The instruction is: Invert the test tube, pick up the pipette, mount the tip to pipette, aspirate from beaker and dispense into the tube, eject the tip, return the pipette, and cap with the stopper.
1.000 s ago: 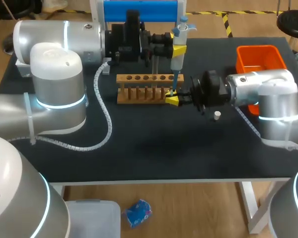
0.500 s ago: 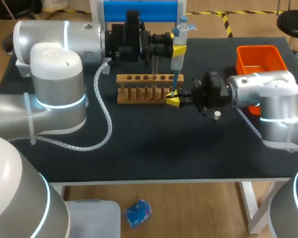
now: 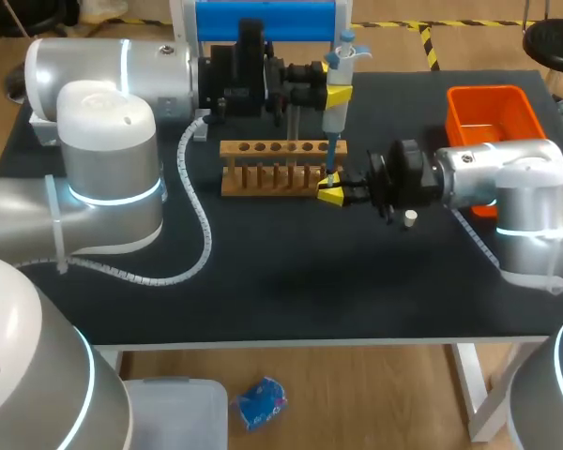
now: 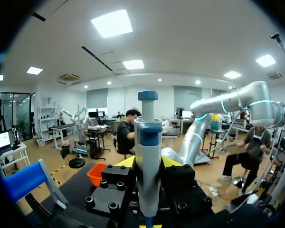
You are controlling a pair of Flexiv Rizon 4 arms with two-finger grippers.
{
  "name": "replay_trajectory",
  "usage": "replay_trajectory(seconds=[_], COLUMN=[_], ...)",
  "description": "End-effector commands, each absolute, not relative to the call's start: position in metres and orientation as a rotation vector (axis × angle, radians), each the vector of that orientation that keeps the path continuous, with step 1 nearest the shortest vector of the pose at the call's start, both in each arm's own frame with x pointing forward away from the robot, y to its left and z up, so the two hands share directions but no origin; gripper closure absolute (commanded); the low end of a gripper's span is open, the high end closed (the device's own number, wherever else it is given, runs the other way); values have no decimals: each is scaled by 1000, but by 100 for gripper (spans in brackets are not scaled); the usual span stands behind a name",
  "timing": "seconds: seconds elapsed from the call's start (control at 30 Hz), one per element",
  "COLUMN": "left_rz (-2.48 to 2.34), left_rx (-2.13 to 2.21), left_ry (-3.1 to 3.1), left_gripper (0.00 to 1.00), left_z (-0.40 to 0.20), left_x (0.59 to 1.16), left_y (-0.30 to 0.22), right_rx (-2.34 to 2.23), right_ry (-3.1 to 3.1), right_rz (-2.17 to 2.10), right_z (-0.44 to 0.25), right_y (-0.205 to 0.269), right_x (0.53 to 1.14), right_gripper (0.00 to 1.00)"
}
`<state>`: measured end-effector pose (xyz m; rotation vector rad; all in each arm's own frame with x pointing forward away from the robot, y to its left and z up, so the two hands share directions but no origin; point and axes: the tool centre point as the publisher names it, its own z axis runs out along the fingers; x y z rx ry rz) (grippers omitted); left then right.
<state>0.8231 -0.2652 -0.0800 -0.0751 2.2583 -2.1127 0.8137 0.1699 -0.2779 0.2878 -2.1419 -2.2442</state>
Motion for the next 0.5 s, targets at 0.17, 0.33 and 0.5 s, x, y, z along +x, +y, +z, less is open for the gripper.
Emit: replay_trajectory(seconds=[0.17, 0.33, 0.5], left_rz=[-2117, -2117, -2117], left_rx=[-72, -72, -72], left_ry=[2255, 2255, 2255], left_gripper=[100, 100, 100], left_z=[-80, -80, -80], left_x=[824, 824, 824], left_y=[-265, -265, -265], right_rx=[303, 313, 319], right_ry=[-2149, -2153, -2157], right_rz=[-2244, -2243, -2239], right_z=[-273, -269, -267], right_y=[169, 169, 169], right_x=[812, 811, 812], right_gripper=[100, 100, 100])
